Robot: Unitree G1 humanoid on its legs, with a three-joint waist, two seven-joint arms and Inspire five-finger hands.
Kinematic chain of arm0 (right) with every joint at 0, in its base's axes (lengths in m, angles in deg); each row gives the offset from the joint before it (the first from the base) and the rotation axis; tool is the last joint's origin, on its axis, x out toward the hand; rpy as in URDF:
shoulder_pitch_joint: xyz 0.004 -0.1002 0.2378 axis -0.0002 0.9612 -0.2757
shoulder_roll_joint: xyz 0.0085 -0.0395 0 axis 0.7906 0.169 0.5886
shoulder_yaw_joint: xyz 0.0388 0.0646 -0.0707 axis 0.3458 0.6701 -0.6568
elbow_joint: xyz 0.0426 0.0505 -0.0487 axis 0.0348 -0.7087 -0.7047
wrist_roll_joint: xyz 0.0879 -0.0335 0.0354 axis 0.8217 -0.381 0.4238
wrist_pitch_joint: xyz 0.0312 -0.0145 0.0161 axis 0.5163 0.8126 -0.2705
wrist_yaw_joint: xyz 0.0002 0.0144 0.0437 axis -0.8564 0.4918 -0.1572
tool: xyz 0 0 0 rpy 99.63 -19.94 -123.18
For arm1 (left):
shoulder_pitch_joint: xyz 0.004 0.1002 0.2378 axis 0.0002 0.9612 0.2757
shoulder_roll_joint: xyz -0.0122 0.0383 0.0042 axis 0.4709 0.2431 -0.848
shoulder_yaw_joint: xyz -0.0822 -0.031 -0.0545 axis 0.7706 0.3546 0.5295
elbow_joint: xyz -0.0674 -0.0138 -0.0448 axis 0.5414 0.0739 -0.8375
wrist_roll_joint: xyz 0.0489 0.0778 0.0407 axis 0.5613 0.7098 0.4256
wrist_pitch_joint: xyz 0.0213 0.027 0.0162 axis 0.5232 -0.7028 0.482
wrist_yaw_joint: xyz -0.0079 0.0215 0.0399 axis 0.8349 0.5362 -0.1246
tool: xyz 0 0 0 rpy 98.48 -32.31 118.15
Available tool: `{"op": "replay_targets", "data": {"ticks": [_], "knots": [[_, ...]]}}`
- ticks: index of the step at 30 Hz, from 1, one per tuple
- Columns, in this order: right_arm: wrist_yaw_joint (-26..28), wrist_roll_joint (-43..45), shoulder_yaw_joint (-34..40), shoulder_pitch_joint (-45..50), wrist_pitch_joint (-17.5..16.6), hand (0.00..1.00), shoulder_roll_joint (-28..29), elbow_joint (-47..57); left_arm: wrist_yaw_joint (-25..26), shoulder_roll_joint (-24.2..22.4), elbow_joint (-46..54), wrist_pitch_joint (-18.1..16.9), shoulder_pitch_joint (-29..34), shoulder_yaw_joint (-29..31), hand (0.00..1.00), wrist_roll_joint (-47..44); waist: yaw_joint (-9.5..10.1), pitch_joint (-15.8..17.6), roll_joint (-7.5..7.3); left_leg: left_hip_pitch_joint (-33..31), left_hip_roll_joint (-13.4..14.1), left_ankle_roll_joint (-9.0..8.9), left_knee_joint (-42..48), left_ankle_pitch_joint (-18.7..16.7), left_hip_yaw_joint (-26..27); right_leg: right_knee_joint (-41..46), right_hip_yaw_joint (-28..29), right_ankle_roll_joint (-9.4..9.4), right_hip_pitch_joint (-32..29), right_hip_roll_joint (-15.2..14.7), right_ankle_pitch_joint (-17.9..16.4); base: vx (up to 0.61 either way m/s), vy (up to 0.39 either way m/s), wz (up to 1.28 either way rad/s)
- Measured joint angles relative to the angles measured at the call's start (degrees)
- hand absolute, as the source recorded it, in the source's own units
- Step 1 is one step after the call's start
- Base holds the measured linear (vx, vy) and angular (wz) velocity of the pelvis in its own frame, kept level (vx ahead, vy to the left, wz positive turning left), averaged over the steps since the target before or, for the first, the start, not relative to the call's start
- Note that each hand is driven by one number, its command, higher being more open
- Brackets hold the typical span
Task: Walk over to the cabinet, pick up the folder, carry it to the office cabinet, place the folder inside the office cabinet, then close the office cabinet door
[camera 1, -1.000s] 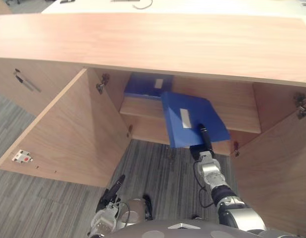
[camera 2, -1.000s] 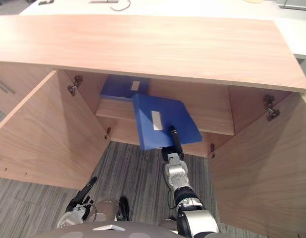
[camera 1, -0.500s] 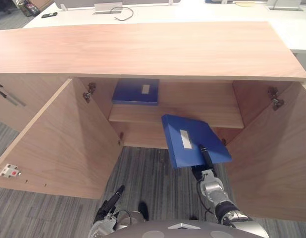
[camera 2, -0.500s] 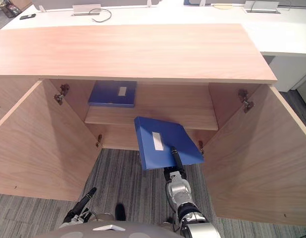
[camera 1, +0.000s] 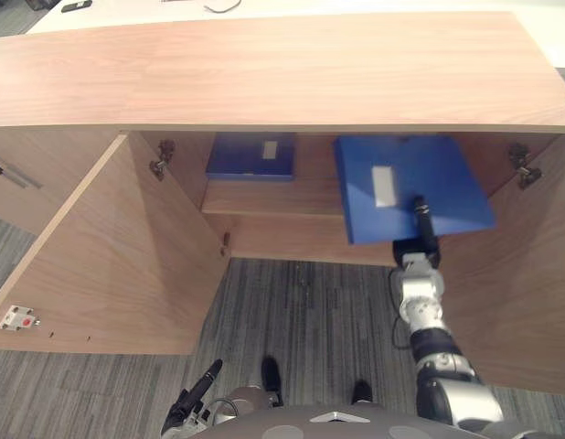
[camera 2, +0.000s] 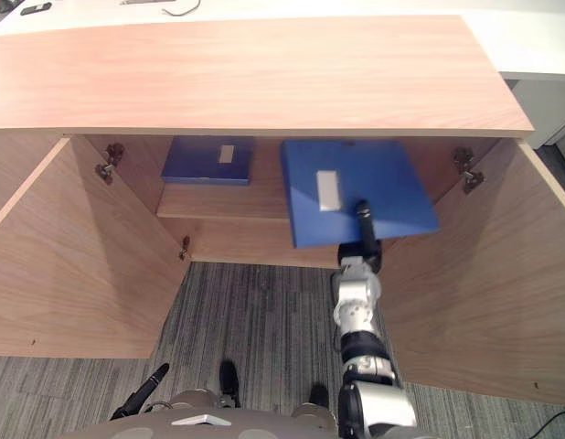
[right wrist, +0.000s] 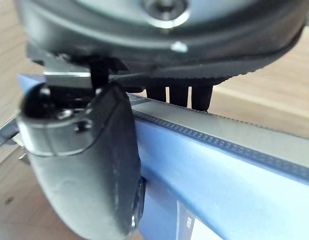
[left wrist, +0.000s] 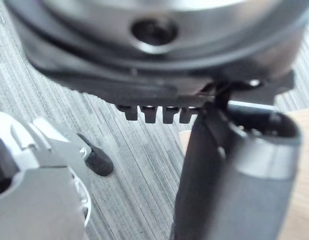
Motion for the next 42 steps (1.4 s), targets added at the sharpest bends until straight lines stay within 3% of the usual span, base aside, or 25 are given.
{"op": "replay_targets", "data": {"ticks": [2, 3, 4, 9, 18, 23, 27, 30, 37, 42], "knots": [[-0.63, 0.02, 0.59, -5.0, -0.16, 0.0, -2.4, 0.13, -0.25, -0.74, 0.52, -0.07, -1.07, 0.3, 1.0, 0.0, 0.05, 1.64, 0.77, -3.98, 0.83, 0.28, 4.53, -1.29, -0.45, 3.23, 0.12, -0.23, -3.47, -0.24, -0.17, -0.1, -0.011, -0.12], [-1.19, 0.01, 1.14, -8.67, -0.27, 0.0, -4.32, 1.07, -0.39, -1.83, 1.09, -0.13, -2.22, 0.52, 1.0, -0.01, 0.31, 3.51, 1.87, -6.76, 1.64, 0.55, 8.12, -2.55, -0.4, 6.77, 0.13, -0.74, -6.49, -0.38, -0.72, -0.18, 0.01, -0.19], [-1.56, 0.05, 2.12, -12.44, -0.37, 0.0, -5.85, 2.46, -0.73, -2.85, 1.57, -0.32, -3.48, 0.55, 1.0, -0.13, 0.42, 5.95, 2.52, -9.62, 2.22, 0.86, 12.6, -4.18, -0.11, 12.78, 0.17, -0.85, -10.35, -1.27, -2.8, -0.16, 0.023, -0.13], [-2.83, 0.25, 2.02, -20.49, -0.36, 0.0, -7.89, 3.09, -1.21, -3.06, 3.28, -1.98, -4.63, 0.97, 1.0, -0.25, 0.53, 7.49, 2.16, -20.78, 4.14, 0.72, 26.45, -9.54, 0.42, 27.78, 2.06, -1.33, -22.8, -3.34, -9.36, -0.17, 0.029, -0.05], [-5.81, 6.27, 2.11, -37.31, 0.61, 0.0, -10.7, -3.46, -1.8, -3.64, 5.53, -2.65, -6.64, 0.09, 1.0, -0.89, 0.91, 11.0, 2.83, -32.56, 6.41, 0.65, 40.07, -13.67, 0.39, 43.61, 4.74, -2.08, -36.29, -4.95, -14.95, -0.09, -0.013, -0.02], [-8.82, 12.01, 3.74, -44.11, -1.09, 0.0, -10.99, -5.24, -1.22, -4.06, 6.73, -3.52, -6.7, -0.07, 1.0, -0.85, 1.72, 11.1, 3.13, -36.13, 6.88, 0.61, 42.84, -14.14, -0.13, 47.45, 4.63, -2.7, -40.02, -5.33, -16.42, -0.03, -0.031, 0.05], [-11.76, 14.09, 6.89, -49.54, -5.33, 0.0, -11.02, -6.64, -0.21, -4.44, 7.75, -3.52, -6.79, -0.73, 1.0, -0.82, 2.91, 11.44, 3.87, -36.52, 6.64, 0.52, 43.35, -14.19, -0.93, 49.21, 3.79, -3.15, -40.15, -6.1, -17.73, -0.02, -0.042, 0.14], [-15.12, 14.2, 7.91, -53.63, -6.53, 0.0, -11.11, -9.01, 0.68, -4.56, 8.07, -3.52, -6.79, -1.02, 1.0, -0.75, 2.99, 11.3, 4.15, -37.85, 6.43, 0.43, 43.65, -14.09, -1.8, 49.95, 2.96, -3.49, -40.96, -6.4, -18.25, -0.01, -0.036, 0.15], [-19.81, 13.28, 7.69, -61.36, -4.35, 0.0, -13.28, -14.22, 1.65, -5.4, 11.07, -3.53, -6.75, -1.03, 1.0, -0.1, 3.98, 11.15, 4.96, -39.86, 6.14, 0.43, 45.11, -14.08, -3.2, 51.71, -0.88, -4.11, -41.54, -8.33, -18.7, 0.02, -0.004, 0.11], [-20.93, 11.47, 5.11, -63.45, -1.88, 0.0, -17.17, -16.17, 2.1, -5.97, 12.12, -3.51, -6.83, -1.41, 1.0, -0.1, 5.39, 10.83, 6.49, -41.55, 5.02, 0.4, 45.1, -13.6, -4.69, 52.63, -2.59, -5.02, -41.89, -9.56, -19.55, -0.01, 0.017, 0.19]]}}
